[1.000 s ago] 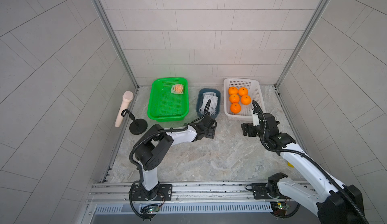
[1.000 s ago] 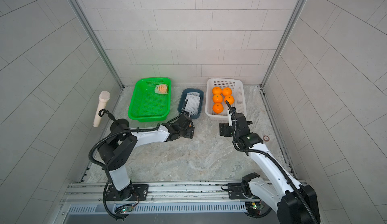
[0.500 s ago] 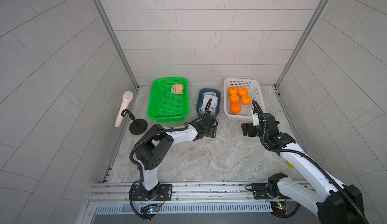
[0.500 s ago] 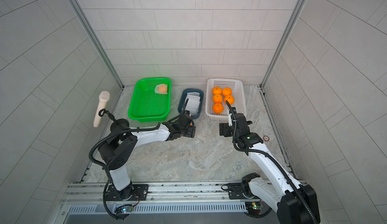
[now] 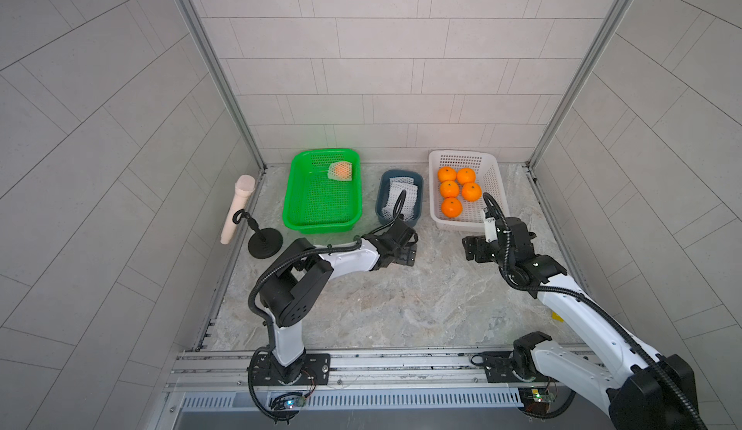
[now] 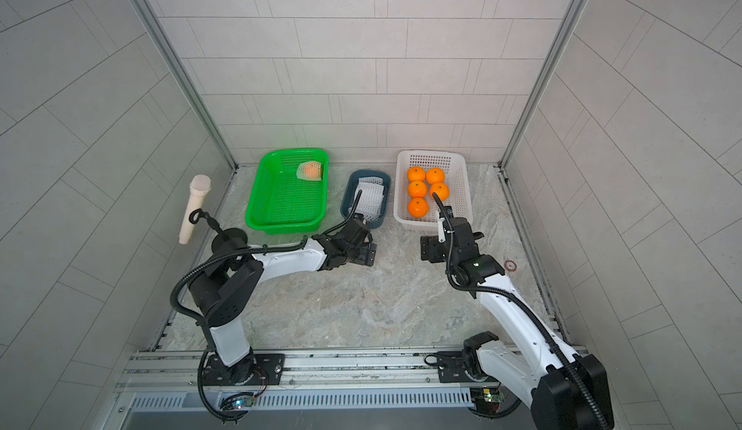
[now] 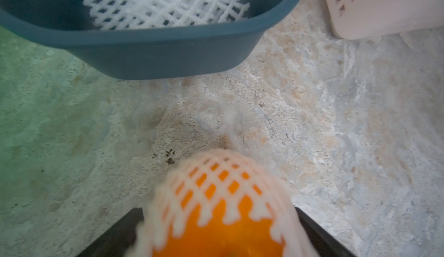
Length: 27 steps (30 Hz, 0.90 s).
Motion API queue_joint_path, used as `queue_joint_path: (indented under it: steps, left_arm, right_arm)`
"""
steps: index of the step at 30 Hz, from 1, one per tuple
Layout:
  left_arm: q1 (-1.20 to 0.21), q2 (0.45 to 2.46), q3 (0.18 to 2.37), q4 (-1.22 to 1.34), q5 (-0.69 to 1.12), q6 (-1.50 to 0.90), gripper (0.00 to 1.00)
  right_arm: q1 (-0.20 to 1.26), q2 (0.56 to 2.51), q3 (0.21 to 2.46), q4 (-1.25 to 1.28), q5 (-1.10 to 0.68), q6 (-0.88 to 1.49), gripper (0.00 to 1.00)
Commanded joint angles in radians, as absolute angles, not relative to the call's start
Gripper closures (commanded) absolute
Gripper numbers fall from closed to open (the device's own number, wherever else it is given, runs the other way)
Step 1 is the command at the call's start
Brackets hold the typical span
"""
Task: Remove foam nets from oranges
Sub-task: Place the orange at the center of the board.
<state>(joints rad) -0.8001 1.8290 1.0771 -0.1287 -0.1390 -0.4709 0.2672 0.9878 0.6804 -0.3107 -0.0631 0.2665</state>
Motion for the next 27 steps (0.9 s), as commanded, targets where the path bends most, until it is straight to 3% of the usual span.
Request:
queue_joint_path:
  steps: [1, 27]
  left_arm:
    - [-0.806, 1.8, 1.098, -0.148, -0.17, -0.468, 0.01]
    - [-0.811, 1.702, 1.159, -0.268, -0.205, -0.402, 0.0]
  right_arm:
    - [0.262, 0.981, 0.676, -0.311, -0.063, 0.273, 0.11]
    - [0.263, 0.976, 0.676, -0.315, -0.069, 0.272, 0.1]
